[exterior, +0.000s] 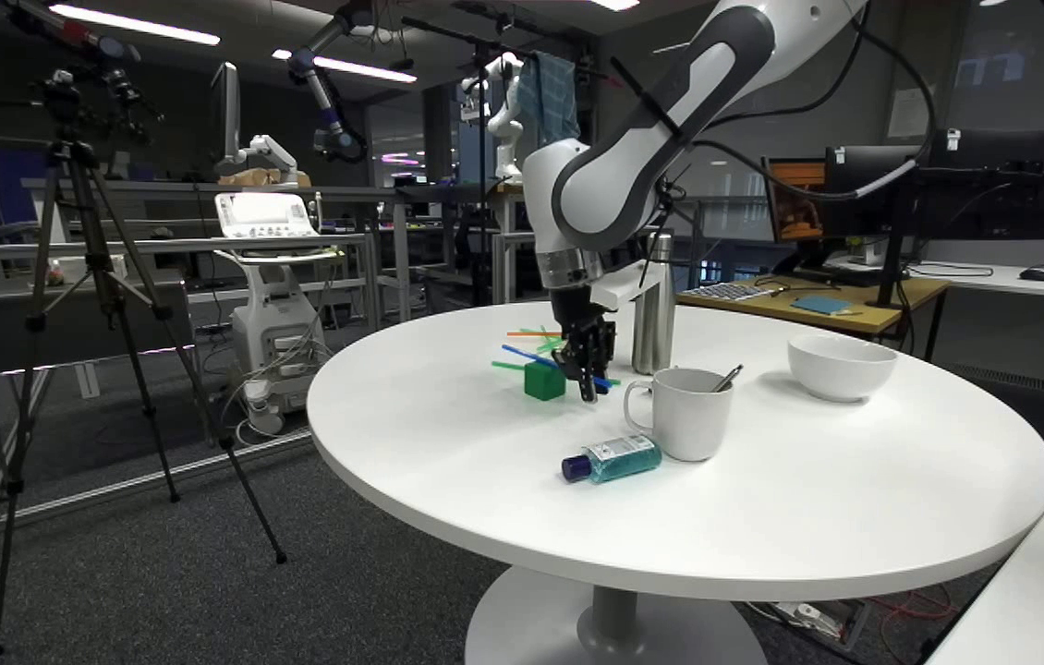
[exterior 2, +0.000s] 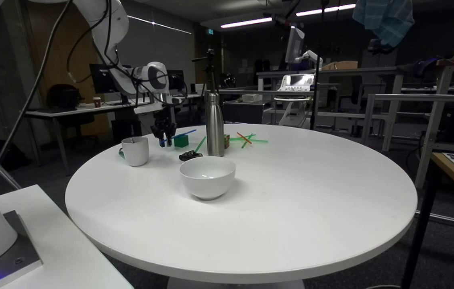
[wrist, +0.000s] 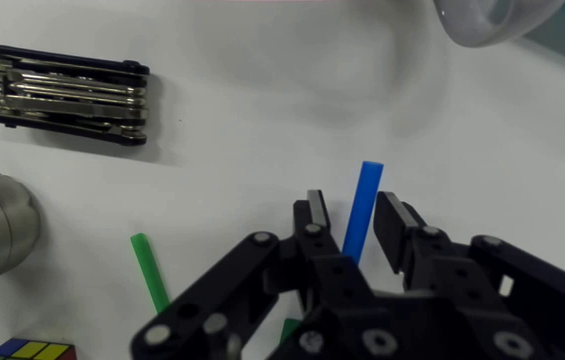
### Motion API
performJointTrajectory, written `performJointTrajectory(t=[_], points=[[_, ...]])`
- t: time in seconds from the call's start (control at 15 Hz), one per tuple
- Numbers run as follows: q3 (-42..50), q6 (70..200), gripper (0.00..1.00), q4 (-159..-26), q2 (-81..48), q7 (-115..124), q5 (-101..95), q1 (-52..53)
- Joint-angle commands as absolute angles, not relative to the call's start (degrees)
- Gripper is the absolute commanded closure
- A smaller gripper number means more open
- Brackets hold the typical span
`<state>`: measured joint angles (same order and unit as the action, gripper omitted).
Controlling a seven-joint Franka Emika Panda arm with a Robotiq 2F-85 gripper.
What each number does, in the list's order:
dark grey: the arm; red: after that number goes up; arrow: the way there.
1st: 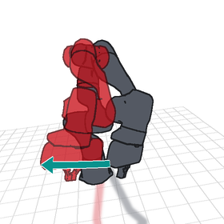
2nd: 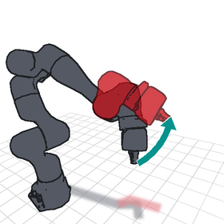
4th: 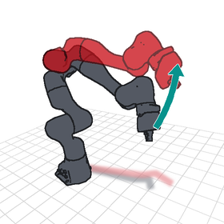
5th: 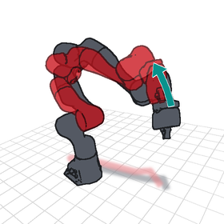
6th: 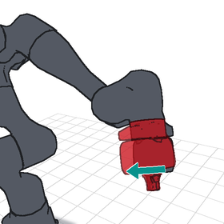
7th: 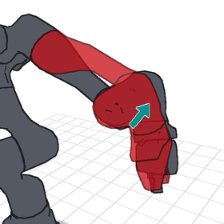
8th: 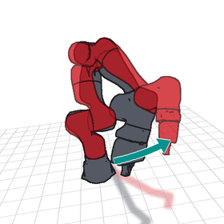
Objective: Put the blue straw in the mug cup
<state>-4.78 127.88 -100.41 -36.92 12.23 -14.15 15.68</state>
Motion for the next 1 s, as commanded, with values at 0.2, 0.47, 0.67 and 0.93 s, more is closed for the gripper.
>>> performJointTrajectory(t=[0.2, 0.47, 0.67, 0.93], points=[[-4.04, 124.25, 1.0, -98.17, -37.71, 12.02, -13.46, 16.41], [-4.07, 124.03, 1.0, -98.56, -37.06, 11.9, -13.66, 16.44], [-4.14, 124.28, 1.0, -99.71, -35.27, 11.93, -13.87, 16.5], [-4.61, 125.19, 1.0, -102.58, -30.7, 11.63, -13.48, 15.98]])
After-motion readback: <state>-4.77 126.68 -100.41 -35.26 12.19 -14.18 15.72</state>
